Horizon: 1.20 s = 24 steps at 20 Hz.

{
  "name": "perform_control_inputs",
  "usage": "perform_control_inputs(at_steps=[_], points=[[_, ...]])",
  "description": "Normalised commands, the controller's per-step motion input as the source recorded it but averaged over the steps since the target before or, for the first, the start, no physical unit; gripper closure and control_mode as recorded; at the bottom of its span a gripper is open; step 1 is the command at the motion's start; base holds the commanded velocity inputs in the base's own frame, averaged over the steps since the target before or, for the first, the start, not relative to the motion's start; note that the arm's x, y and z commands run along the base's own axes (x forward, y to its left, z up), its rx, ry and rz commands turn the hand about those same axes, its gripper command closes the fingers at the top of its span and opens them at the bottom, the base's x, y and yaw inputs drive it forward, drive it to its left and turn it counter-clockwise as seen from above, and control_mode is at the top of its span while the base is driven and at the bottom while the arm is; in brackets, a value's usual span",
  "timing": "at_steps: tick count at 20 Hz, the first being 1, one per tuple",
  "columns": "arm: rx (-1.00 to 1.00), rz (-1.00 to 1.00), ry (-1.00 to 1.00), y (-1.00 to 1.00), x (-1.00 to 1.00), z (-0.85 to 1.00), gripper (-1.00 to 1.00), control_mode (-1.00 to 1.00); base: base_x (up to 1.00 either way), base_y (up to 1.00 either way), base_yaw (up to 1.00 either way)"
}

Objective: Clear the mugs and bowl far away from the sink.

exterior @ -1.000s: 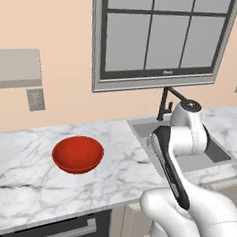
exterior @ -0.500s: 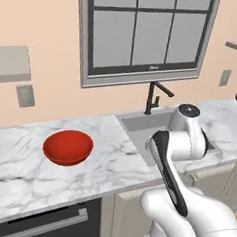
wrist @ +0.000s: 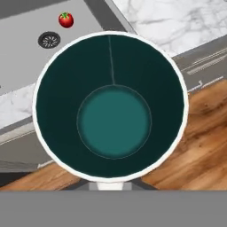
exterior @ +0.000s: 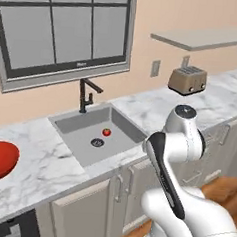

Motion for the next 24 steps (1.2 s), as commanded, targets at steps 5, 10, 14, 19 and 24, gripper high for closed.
perform_control_inputs(at_steps=[5,10,14,19,24], points=[[0.0,0.0,0.0,0.0,0.0,0.0,1.0,1.0,0.03,-0.93,-0.66],[0.0,0.0,0.0,0.0,0.0,0.0,1.0,1.0,0.0,-0.94,-0.65],[0.0,0.0,0.0,0.0,0.0,0.0,1.0,1.0,0.0,-0.99,-0.62],[0.0,0.0,0.0,0.0,0.0,0.0,1.0,1.0,0.01,-1.0,-0.62],[0.0,0.0,0.0,0.0,0.0,0.0,1.0,1.0,0.39,-1.0,-0.43]])
